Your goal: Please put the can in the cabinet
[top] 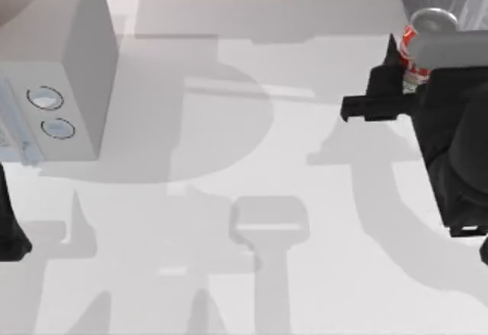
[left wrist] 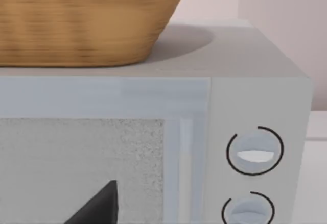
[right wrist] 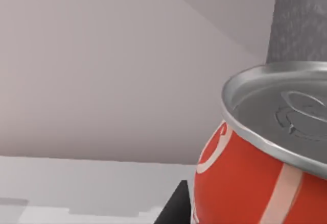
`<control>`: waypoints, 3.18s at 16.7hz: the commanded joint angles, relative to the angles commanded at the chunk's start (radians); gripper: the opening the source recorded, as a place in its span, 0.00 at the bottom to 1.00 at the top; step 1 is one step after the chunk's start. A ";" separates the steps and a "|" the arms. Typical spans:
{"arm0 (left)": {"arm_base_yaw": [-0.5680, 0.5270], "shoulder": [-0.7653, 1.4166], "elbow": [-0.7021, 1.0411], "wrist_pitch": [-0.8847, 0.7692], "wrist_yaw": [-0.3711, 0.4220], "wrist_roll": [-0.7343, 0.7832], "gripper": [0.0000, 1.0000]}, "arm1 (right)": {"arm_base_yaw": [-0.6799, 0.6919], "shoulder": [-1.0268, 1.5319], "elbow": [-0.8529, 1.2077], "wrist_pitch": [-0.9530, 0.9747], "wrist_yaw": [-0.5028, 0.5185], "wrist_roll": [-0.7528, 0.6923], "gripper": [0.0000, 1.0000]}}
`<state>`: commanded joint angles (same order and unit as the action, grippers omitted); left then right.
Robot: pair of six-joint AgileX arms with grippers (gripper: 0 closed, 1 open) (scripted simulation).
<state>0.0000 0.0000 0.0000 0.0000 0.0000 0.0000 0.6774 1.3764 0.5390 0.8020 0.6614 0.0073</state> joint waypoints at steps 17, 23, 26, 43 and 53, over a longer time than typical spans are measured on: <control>0.000 0.000 0.000 0.000 0.000 0.000 1.00 | -0.605 -1.236 -0.450 -0.694 -0.540 0.010 0.00; 0.000 0.000 0.000 0.000 0.000 0.000 1.00 | -0.677 -1.376 -0.539 -0.802 -0.661 -0.007 0.00; 0.000 0.000 0.000 0.000 0.000 0.000 1.00 | -0.675 -1.372 -0.538 -0.800 -0.660 -0.005 0.00; 0.000 0.000 0.000 0.000 0.000 0.000 1.00 | -0.605 -0.881 0.117 -0.956 -0.589 -0.002 0.00; 0.000 0.000 0.000 0.000 0.000 0.000 1.00 | -0.559 -0.528 0.572 -1.069 -0.536 0.006 0.00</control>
<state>0.0000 0.0000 0.0000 0.0000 0.0000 0.0000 0.1188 0.8480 1.1115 -0.2671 0.1258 0.0130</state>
